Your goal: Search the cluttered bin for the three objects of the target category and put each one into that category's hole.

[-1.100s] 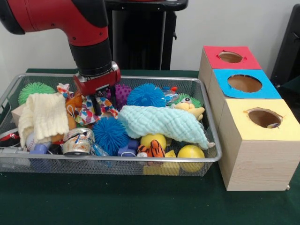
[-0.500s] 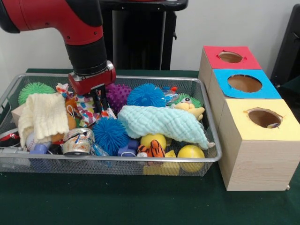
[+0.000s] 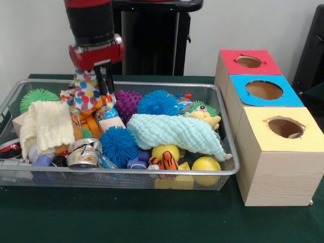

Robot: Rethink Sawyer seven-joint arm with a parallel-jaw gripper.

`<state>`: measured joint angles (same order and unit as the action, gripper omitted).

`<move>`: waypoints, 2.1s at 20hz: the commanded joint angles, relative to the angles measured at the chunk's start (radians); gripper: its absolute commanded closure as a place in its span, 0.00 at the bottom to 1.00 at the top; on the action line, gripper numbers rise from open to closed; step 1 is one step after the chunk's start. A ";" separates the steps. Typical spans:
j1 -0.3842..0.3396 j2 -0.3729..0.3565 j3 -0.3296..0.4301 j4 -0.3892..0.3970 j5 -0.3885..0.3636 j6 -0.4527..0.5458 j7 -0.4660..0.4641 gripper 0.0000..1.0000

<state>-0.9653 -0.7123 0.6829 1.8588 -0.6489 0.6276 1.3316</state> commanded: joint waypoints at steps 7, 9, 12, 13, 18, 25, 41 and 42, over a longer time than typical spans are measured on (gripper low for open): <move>0.126 -0.339 0.034 0.155 0.255 0.155 0.061 1.00; 0.158 -0.356 0.017 0.162 0.272 0.148 0.081 1.00; 0.199 -0.371 -0.010 0.169 0.288 0.135 0.109 1.00; 0.211 -0.377 -0.018 0.171 0.295 0.132 0.116 1.00; 0.282 -0.389 -0.058 0.173 0.316 0.118 0.166 1.00; 0.414 -0.407 -0.133 0.185 0.349 0.077 0.262 1.00; 0.699 -0.243 -0.332 0.107 0.367 -0.107 0.454 1.00; 0.708 -0.234 -0.340 0.101 0.368 -0.116 0.457 1.00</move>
<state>-0.2783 -1.0332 0.4523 1.9616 -0.3022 0.5793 1.5039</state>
